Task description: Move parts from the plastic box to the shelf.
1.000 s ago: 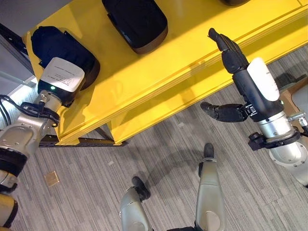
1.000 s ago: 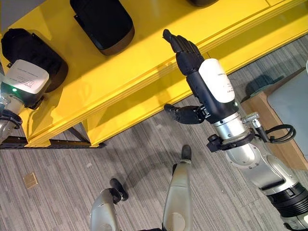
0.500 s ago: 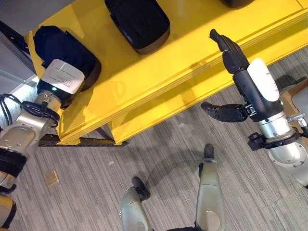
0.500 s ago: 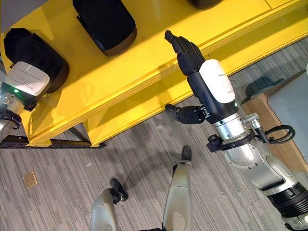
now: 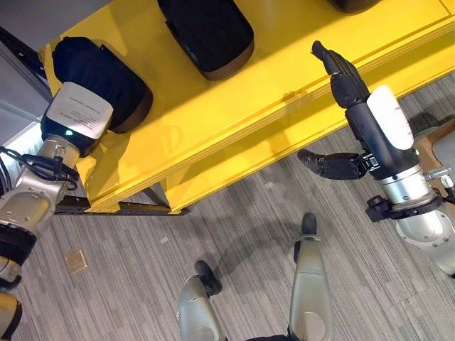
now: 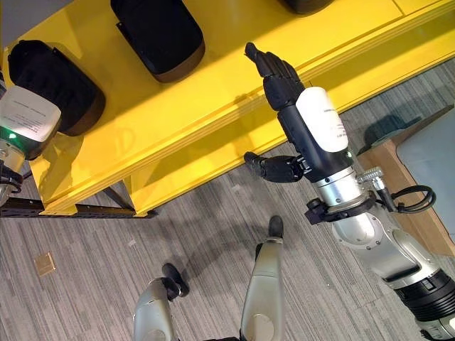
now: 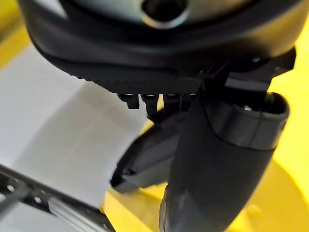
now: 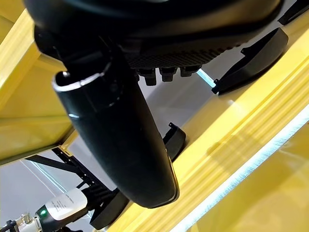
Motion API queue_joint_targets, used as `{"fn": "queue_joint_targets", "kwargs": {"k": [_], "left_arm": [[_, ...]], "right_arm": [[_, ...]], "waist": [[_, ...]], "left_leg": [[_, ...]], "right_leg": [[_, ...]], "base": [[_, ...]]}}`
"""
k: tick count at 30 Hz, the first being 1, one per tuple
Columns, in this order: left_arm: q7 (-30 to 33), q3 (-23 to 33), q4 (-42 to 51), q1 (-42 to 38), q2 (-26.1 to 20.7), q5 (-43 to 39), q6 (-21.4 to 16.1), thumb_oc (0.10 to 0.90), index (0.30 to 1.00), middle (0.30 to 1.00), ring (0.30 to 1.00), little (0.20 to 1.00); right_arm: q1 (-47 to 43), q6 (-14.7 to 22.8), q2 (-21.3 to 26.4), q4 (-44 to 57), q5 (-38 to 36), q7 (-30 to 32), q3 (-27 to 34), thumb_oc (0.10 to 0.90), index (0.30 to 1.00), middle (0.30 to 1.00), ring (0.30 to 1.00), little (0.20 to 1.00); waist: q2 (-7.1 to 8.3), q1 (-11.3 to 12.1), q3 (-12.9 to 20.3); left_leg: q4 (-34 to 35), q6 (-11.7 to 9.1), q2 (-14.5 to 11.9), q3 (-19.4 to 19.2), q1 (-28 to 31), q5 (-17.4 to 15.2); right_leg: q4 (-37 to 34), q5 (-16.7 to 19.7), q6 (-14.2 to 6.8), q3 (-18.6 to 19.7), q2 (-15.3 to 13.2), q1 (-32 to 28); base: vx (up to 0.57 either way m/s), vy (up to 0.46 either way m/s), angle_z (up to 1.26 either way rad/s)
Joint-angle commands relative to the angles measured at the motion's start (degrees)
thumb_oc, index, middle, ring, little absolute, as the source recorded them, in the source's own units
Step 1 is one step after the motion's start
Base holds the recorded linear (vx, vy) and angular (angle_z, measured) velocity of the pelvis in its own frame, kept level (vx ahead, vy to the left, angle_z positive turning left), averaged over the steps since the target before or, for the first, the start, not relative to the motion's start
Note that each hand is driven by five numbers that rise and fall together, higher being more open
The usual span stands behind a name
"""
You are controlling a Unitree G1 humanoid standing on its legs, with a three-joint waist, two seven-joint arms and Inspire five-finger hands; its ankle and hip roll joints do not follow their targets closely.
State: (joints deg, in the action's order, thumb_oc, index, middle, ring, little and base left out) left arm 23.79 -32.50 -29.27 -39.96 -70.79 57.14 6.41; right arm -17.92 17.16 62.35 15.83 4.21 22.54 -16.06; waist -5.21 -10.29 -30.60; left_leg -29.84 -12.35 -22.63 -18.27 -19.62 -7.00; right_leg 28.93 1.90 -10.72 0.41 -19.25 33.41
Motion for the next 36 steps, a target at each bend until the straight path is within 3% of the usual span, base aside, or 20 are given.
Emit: {"fn": "queue_joint_targets", "kwargs": {"k": [1,10,14,18,19,21,27,29,30,31,32,33,36], "left_arm": [[6.22,5.22,-2.81,-5.31,-10.42,0.78,8.38,0.900,1.000,1.000,1.000,1.000],[11.76,6.14,-5.10,-6.79,-10.30,-4.85,11.07,0.900,1.000,1.000,1.000,1.000],[16.19,8.90,-5.46,-4.43,-9.41,-14.22,13.97,0.900,1.000,1.000,1.000,1.000],[23.07,13.87,-5.49,0.14,-7.75,-22.76,12.44,0.900,1.000,1.000,1.000,1.000],[27.50,18.16,-2.61,3.44,-5.45,-27.41,8.62,0.900,1.000,1.000,1.000,1.000],[28.99,20.55,-0.36,5.53,-4.26,-29.35,6.37,0.900,1.000,1.000,1.000,1.000],[29.13,32.14,16.50,16.45,3.76,-33.69,-4.66,0.900,1.000,1.000,1.000,1.000],[27.07,37.28,24.59,23.36,8.77,-35.26,-8.65,0.900,1.000,1.000,1.000,1.000],[23.66,39.81,30.56,28.55,13.39,-36.12,-13.77,0.900,1.000,1.000,1.000,1.000],[22.39,40.39,31.50,29.55,14.09,-36.40,-14.93,0.900,1.000,1.000,1.000,1.000],[14.53,41.19,39.37,34.63,19.28,-37.51,-21.67,0.900,1.000,1.000,1.000,1.000],[11.19,41.02,41.53,35.90,20.64,-38.66,-24.49,0.900,1.000,1.000,1.000,1.000],[-9.12,39.67,53.83,43.26,25.41,-48.84,-35.19,0.900,1.000,1.000,1.000,1.000]], "right_arm": [[-5.75,4.00,-0.48,6.16,-2.92,4.16,2.01,0.900,1.000,1.000,1.000,1.000],[-5.32,3.76,-1.37,6.29,-2.84,3.92,1.12,0.900,1.000,1.000,1.000,1.000],[-4.35,3.25,-2.69,6.70,-1.74,4.62,1.49,0.900,1.000,1.000,1.000,1.000],[-3.52,2.77,-4.16,6.75,-0.32,5.71,1.70,0.900,1.000,1.000,1.000,1.000],[-2.42,2.34,-6.09,6.95,1.69,7.10,2.28,0.900,1.000,1.000,1.000,1.000],[-1.69,2.09,-7.06,7.33,2.72,7.87,2.64,0.900,1.000,1.000,1.000,1.000],[3.13,1.83,-11.86,9.55,5.98,10.33,6.86,0.900,1.000,1.000,1.000,1.000],[5.78,1.93,-14.32,10.70,7.95,10.58,8.73,0.900,1.000,1.000,1.000,1.000],[7.53,2.09,-16.02,11.58,9.48,10.76,9.70,0.900,1.000,1.000,1.000,1.000],[7.80,2.16,-16.25,11.78,9.72,10.84,9.80,0.900,1.000,1.000,1.000,1.000],[9.88,2.28,-18.25,13.37,10.97,10.88,11.24,0.900,1.000,1.000,1.000,1.000],[10.45,2.33,-18.69,13.86,11.20,10.91,11.68,0.900,1.000,1.000,1.000,1.000],[13.37,3.53,-19.59,16.25,9.17,11.73,15.64,0.900,1.000,1.000,1.000,1.000]], "waist": [[1.66,-0.23,2.19],[1.68,-0.19,3.05],[1.84,0.23,3.38],[2.13,0.75,3.69],[2.68,1.40,3.73],[2.84,1.66,3.89],[3.70,3.55,4.37],[3.74,4.76,4.33],[3.76,5.42,4.24],[3.72,5.48,4.33],[3.78,6.32,4.29],[3.78,6.54,4.27],[3.61,7.91,4.41]], "left_leg": [[0.92,3.99,2.17,3.34,-3.62,1.44],[0.96,3.98,2.11,3.23,-3.16,1.41],[1.42,4.08,2.16,3.30,-3.10,1.75],[1.67,4.09,2.23,3.55,-2.94,1.79],[1.62,4.09,2.27,3.99,-2.91,1.61],[1.84,4.14,2.23,4.16,-3.09,1.89],[2.51,4.06,2.37,5.14,-3.18,2.23],[2.64,4.06,2.74,5.79,-3.00,2.19],[2.40,4.08,2.98,6.28,-2.68,1.68],[2.60,4.18,3.00,6.31,-2.75,1.97],[2.88,4.33,3.23,6.78,-2.42,1.97],[2.82,4.25,3.28,6.93,-2.20,1.68],[4.30,4.34,3.54,7.13,-1.29,2.54]], "right_leg": [[2.16,-8.93,1.36,-3.63,-0.34,-6.80],[2.46,-9.12,1.39,-3.50,-0.36,-6.97],[2.13,-8.93,1.50,-3.50,-0.19,-7.04],[2.07,-9.09,1.49,-3.51,-0.05,-7.30],[2.36,-9.55,1.51,-3.76,-0.01,-7.59],[2.20,-9.38,1.56,-3.88,0.12,-7.51],[1.59,-9.43,1.47,-4.79,0.47,-8.07],[1.54,-9.61,1.49,-5.16,0.50,-8.52],[1.92,-10.19,1.32,-5.50,0.41,-9.04],[1.72,-9.88,1.39,-5.56,0.48,-8.98],[1.47,-9.97,1.36,-6.23,0.45,-9.72],[1.54,-10.31,1.27,-6.48,0.35,-10.12],[-0.13,-9.42,1.30,-8.04,0.21,-11.87]], "base": [[0.00,0.000,0.00],[0.00,0.000,0.00],[-0.01,-0.020,0.00],[-0.01,-0.055,0.00],[-0.02,-0.080,0.00],[-0.02,-0.081,0.00],[-0.02,-0.094,0.08],[0.00,-0.061,0.06],[-0.01,-0.041,0.05],[-0.02,-0.060,0.09],[-0.02,-0.041,0.09],[-0.01,-0.051,0.13],[-0.03,-0.018,0.17]]}}
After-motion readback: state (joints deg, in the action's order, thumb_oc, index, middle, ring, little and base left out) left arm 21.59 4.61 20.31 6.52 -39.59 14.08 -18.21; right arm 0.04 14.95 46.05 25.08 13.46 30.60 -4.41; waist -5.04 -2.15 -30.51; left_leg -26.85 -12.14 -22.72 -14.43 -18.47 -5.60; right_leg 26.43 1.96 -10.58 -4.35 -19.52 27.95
